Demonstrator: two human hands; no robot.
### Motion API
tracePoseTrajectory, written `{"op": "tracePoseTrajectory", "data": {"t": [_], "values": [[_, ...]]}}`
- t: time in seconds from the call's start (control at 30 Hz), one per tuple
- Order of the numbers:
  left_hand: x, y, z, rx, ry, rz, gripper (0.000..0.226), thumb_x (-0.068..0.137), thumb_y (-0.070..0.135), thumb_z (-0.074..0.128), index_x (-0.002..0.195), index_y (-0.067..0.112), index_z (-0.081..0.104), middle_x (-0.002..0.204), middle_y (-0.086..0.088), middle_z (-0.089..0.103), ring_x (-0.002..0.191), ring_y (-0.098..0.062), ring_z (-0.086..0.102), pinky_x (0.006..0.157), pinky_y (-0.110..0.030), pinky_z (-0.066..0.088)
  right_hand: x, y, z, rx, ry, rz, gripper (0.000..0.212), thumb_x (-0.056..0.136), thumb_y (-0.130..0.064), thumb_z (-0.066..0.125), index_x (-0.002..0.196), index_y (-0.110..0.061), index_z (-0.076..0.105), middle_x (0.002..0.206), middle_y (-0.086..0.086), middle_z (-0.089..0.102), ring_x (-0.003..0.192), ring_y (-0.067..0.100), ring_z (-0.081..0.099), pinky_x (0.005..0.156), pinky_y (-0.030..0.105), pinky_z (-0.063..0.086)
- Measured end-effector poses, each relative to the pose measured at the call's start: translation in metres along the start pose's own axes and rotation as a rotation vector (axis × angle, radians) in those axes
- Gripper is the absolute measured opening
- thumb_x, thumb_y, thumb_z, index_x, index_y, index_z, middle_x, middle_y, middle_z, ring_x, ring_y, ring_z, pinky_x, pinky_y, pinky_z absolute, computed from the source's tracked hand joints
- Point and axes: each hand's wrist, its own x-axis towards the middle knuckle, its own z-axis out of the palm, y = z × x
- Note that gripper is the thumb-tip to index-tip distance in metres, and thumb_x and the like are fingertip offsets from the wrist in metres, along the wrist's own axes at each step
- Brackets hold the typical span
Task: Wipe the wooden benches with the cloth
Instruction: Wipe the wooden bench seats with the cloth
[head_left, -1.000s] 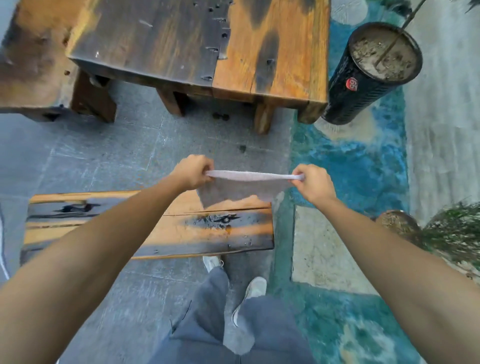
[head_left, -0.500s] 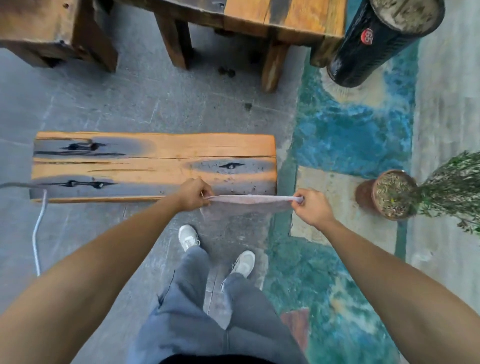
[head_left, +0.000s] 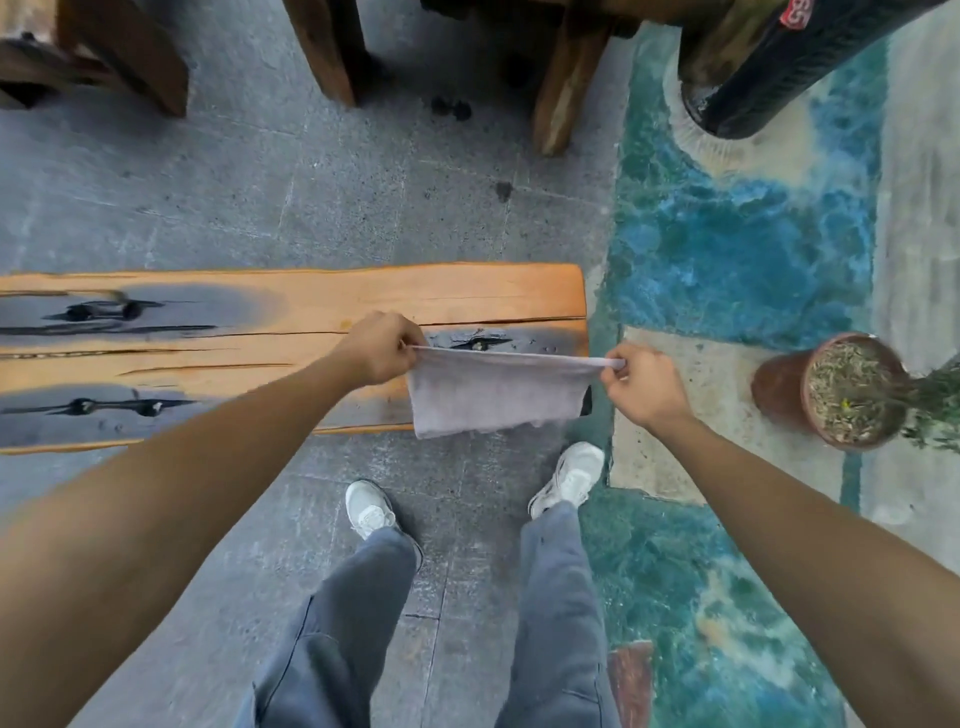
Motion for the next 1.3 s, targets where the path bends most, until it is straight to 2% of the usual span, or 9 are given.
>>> {"op": "tracePoseTrajectory", "data": {"t": [0.1,0.27,0.37,0.43,0.5,0.6,0.8,1.0,1.3], "values": [[0.06,-0.016,-0.004,0.068,0.034,0.032,0.031,0.08,0.003,0.058,0.1,0.015,0.079,0.097,-0.009,0.077,0.094,-0.029,0.068,0.076,-0.024,0.042,0.068,-0.005,0.015,0.019,0.03,-0.038,0.019,0.09,-0.015,0.057,0.099,-0.011,0.073,0.099,0.021,0.068,0.094,0.042,0.063,0.079,0.042,0.051],[0.142,-0.032,-0.004,0.149,0.061,0.001,0.033,0.081,0.001,0.057,0.104,0.013,0.077,0.099,-0.012,0.076,0.099,-0.034,0.067,0.081,-0.035,0.05,0.168,-0.008,0.03,0.073,0.032,0.004,0.025,0.09,-0.015,0.056,0.11,-0.016,0.071,0.105,0.021,0.07,0.104,0.041,0.063,0.085,0.041,0.053],[0.159,-0.03,0.01,0.178,0.251,-0.14,0.05,0.084,0.009,0.057,0.134,0.012,0.057,0.129,-0.018,0.06,0.124,-0.039,0.051,0.096,-0.046,0.047,0.183,-0.01,0.046,0.248,0.078,0.037,0.057,0.095,-0.022,0.058,0.149,-0.024,0.039,0.141,0.019,0.047,0.122,0.033,0.052,0.1,0.042,0.042],[0.164,-0.013,0.033,0.203,0.374,-0.234,0.064,0.088,0.018,0.053,0.148,0.009,0.035,0.145,-0.018,0.041,0.133,-0.039,0.039,0.103,-0.052,0.042,0.184,-0.015,0.063,0.334,0.041,0.004,0.072,0.097,-0.024,0.057,0.158,-0.023,0.02,0.161,0.017,0.021,0.14,0.033,0.039,0.112,0.045,0.035],[0.159,0.015,0.07,0.194,0.374,-0.115,0.07,0.089,0.021,0.049,0.153,0.004,0.027,0.156,-0.017,0.032,0.144,-0.035,0.031,0.113,-0.049,0.034,0.168,-0.019,0.086,0.282,0.027,-0.088,0.071,0.098,-0.024,0.053,0.16,-0.019,0.017,0.168,0.012,0.006,0.148,0.034,0.031,0.116,0.049,0.034],[0.152,0.047,0.134,0.157,0.317,0.07,0.071,0.094,0.025,0.044,0.158,0.006,0.02,0.167,-0.01,0.017,0.155,-0.027,0.012,0.123,-0.047,0.018,0.144,-0.024,0.125,0.154,0.118,-0.252,0.064,0.102,-0.026,0.046,0.16,-0.016,0.022,0.17,0.011,0.009,0.155,0.029,0.018,0.122,0.048,0.026],[0.149,0.033,0.199,0.099,0.493,-0.012,0.064,0.101,0.036,0.04,0.158,0.012,0.024,0.167,-0.005,0.019,0.156,-0.019,0.012,0.126,-0.043,0.009,0.133,-0.029,0.189,-0.133,0.239,-0.243,0.059,0.102,-0.045,0.028,0.16,-0.037,0.018,0.17,0.004,0.007,0.157,0.025,0.004,0.126,0.05,0.005],[0.126,-0.037,0.175,0.111,0.516,0.029,0.056,0.104,0.036,0.036,0.157,0.019,0.03,0.165,0.0,0.027,0.155,-0.022,0.017,0.126,-0.039,0.007,0.115,-0.103,0.23,-0.185,0.299,-0.133,0.061,0.102,-0.051,0.022,0.161,-0.038,0.01,0.171,0.008,0.004,0.157,0.028,0.001,0.125,0.056,0.007],[0.042,-0.275,0.083,0.064,0.597,-0.144,0.061,0.102,0.037,0.04,0.158,0.016,0.026,0.166,0.0,0.023,0.156,-0.02,0.013,0.126,-0.037,0.005,0.092,-0.353,0.33,-0.188,0.305,-0.271,0.059,0.103,-0.046,0.027,0.16,-0.037,0.015,0.17,0.01,0.008,0.157,0.031,0.006,0.125,0.054,0.004]]}}
